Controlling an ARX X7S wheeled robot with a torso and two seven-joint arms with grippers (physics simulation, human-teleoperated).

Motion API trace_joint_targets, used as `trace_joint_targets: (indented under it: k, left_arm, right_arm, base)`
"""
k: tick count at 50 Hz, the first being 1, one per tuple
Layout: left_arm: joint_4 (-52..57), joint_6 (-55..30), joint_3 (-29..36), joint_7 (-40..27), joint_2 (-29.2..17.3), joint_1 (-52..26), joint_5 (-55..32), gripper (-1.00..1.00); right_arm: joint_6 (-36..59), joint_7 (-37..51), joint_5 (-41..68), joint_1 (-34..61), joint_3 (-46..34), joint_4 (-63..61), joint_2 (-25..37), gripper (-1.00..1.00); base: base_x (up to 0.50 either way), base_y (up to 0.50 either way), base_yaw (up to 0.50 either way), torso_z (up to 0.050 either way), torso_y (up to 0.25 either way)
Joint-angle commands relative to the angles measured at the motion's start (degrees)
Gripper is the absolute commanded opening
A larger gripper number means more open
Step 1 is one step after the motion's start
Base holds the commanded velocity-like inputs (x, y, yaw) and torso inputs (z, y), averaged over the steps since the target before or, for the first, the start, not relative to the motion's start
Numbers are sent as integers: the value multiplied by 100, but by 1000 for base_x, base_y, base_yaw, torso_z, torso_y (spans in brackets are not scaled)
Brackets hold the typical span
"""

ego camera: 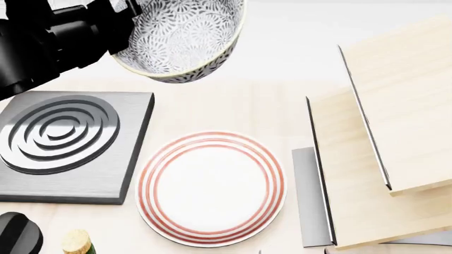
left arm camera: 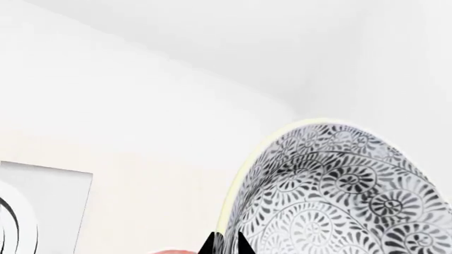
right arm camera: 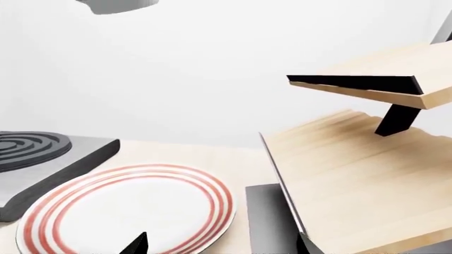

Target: Pick up the akita bowl and put it on the plate.

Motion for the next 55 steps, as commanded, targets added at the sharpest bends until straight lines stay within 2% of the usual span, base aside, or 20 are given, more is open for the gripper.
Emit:
trace_joint_targets:
  k: [1,12,24,27,36,37,55]
  left_arm:
    - [-295,-402,-270,-368,55,-130,-409,-100]
    - [-707,-282,-271,-170,224,-131,-413,-100]
    - [-1022,-153,198,246,410,-222,38,-100]
    - [-880,-158,351,153,416,-184,178,-100]
    - [-1218,35,777,456,543,-229,622,-100]
    - [-1366,-6,611,544,560,-244,442,-100]
    - [-936,-14,1005,487,494,-87,754,-100]
  right_arm:
    - [-10,-1,-6,25,-40,63,-10,100]
    - [-14,12,-9,28,-61,69,-2,100]
    - [-10,35,-6,27,-69,50,13,100]
    - [-13,43,-18,29,-77,55,12,100]
    - [5,60,-5,23,-80,20,32,100]
    - [6,62,-5,22,-81,14,34,100]
    - [-10,62,-20,51,-142,88,22,100]
  base:
    - [0,0,0,0,0]
    - [0,0,0,0,0]
    - [0,0,0,0,0]
    - [0,0,0,0,3]
    - [0,0,0,0,-177]
    - [0,0,0,0,-160]
    - [0,0,0,0,-34]
